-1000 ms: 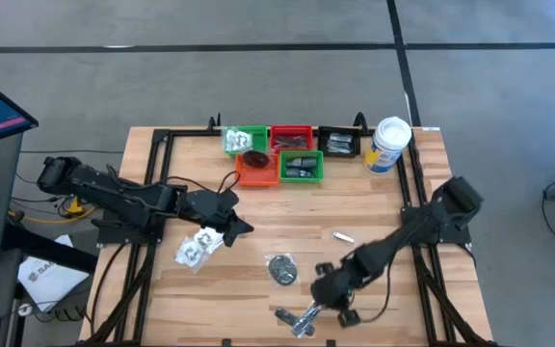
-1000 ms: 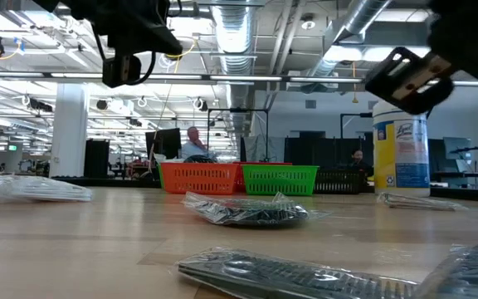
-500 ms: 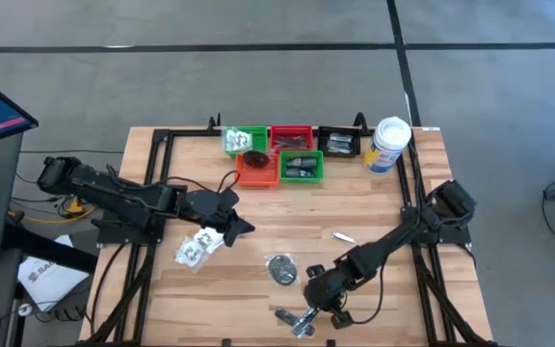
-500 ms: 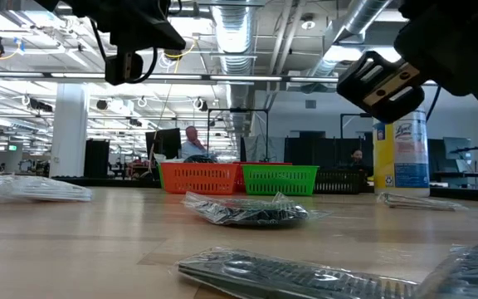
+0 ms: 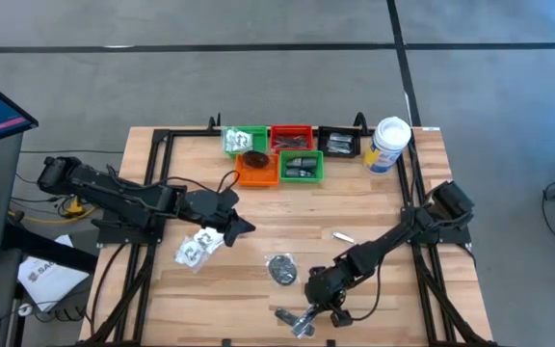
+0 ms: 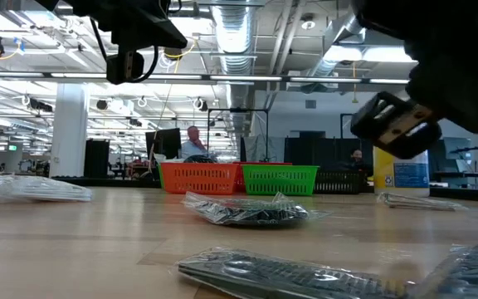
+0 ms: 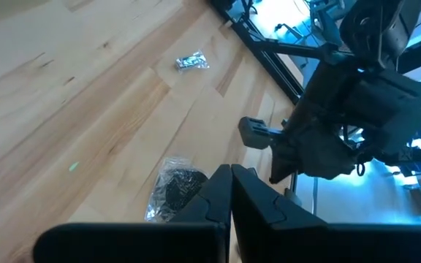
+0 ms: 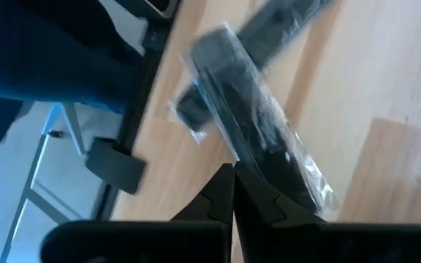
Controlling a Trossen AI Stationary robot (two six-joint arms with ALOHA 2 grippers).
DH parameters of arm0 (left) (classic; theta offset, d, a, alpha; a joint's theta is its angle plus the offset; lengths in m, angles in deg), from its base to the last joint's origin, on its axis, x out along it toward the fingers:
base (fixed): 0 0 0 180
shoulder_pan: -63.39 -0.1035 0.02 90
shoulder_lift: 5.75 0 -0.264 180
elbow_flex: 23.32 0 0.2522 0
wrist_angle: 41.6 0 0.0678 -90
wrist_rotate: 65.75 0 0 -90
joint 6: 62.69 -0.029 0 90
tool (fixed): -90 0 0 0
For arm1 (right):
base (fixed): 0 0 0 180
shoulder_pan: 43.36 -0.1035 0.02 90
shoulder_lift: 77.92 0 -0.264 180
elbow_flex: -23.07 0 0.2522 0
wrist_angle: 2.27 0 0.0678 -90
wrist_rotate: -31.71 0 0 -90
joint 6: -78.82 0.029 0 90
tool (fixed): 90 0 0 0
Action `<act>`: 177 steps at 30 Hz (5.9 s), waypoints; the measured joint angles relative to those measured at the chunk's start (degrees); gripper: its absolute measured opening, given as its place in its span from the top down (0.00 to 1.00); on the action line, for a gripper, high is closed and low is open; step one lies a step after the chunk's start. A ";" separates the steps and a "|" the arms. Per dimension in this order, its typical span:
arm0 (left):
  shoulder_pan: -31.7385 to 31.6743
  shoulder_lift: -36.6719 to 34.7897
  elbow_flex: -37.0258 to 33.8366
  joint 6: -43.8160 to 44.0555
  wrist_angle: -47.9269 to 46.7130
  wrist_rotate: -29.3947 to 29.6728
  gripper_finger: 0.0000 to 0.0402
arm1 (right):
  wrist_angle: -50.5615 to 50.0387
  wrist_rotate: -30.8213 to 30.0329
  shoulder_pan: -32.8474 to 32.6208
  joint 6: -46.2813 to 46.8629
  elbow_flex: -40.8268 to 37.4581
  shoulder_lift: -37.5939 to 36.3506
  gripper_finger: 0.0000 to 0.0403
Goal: Pick & Place Travel size toiletries
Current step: Adjust the black comb, then put the black comb into the red bin
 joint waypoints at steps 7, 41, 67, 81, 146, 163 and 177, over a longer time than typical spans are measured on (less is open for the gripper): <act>0.00 0.00 -0.01 -0.09 0.00 0.17 1.00 | -0.16 0.05 0.53 -0.19 0.10 -0.15 1.00; 0.00 0.00 0.00 -0.13 0.92 1.43 1.00 | -3.54 6.53 4.58 7.29 -3.00 1.14 1.00; 1.07 0.00 -0.35 0.02 2.95 2.20 1.00 | -2.57 -2.85 -0.12 0.71 0.73 0.54 1.00; 1.08 0.00 -1.88 2.37 3.95 2.20 1.00 | -6.88 -1.03 2.36 7.92 0.21 3.63 1.00; 2.69 -0.01 -1.88 1.60 8.52 4.00 1.00 | -8.99 -22.67 29.16 15.59 0.19 3.39 1.00; 3.48 0.33 -1.88 -3.57 5.76 16.04 1.00 | -7.94 -21.94 35.93 6.49 7.20 -2.90 1.00; -1.18 0.33 -1.88 -9.46 1.29 21.08 1.00 | 1.38 -20.86 20.86 -1.93 8.16 -4.59 1.00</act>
